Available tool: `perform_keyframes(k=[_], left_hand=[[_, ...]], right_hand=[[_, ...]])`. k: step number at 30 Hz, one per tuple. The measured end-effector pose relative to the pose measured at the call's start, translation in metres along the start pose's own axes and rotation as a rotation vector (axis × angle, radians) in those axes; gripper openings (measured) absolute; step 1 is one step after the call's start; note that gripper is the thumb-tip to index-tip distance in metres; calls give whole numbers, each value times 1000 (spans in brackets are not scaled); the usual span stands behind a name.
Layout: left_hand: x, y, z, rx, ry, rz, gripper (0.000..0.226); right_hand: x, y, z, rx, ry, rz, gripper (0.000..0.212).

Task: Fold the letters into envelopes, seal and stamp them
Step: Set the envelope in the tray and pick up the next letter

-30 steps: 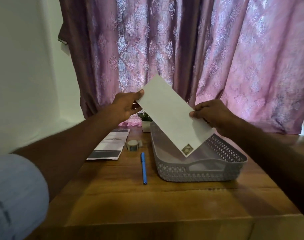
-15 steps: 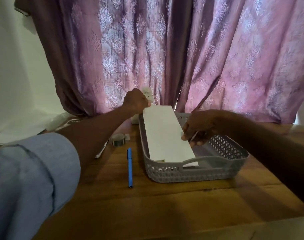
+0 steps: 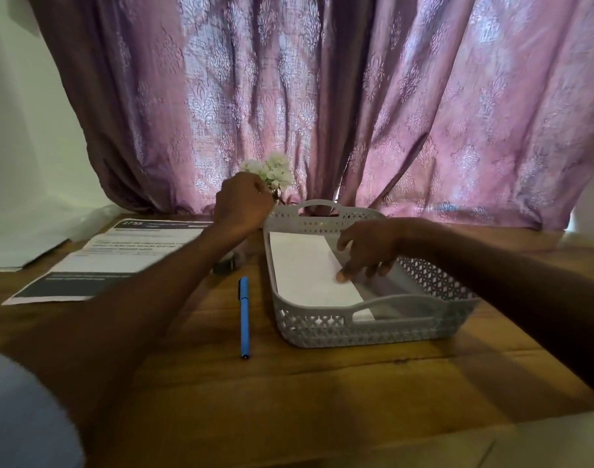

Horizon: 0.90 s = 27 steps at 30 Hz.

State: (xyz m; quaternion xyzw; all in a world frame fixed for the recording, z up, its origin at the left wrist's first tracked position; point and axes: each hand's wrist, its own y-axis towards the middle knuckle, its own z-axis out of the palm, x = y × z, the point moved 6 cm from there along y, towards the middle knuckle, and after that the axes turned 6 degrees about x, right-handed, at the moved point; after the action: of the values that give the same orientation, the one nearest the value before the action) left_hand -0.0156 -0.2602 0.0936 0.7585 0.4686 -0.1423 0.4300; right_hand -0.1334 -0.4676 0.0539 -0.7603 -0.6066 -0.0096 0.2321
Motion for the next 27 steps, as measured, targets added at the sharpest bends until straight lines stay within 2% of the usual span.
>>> perform_keyframes(k=[3, 5, 6, 11, 19, 27], left_hand=[[12, -17, -1, 157, -5, -104, 23], [19, -31, 5, 279, -149, -169, 25], [21, -38, 8, 292, -196, -170, 23], [19, -57, 7, 114, -177, -73, 19], [12, -64, 2, 108, -174, -67, 19], [7, -71, -3, 97, -120, -111, 25]], right_hand=[[5, 2, 6, 54, -21, 17, 86], [9, 1, 10, 96, 1, 28, 92], [11, 0, 11, 125, 0, 36, 93], [27, -9, 15, 214, -50, 75, 86], [38, -10, 19, 191, -68, 101, 81], [34, -16, 20, 128, 3, 111, 97]])
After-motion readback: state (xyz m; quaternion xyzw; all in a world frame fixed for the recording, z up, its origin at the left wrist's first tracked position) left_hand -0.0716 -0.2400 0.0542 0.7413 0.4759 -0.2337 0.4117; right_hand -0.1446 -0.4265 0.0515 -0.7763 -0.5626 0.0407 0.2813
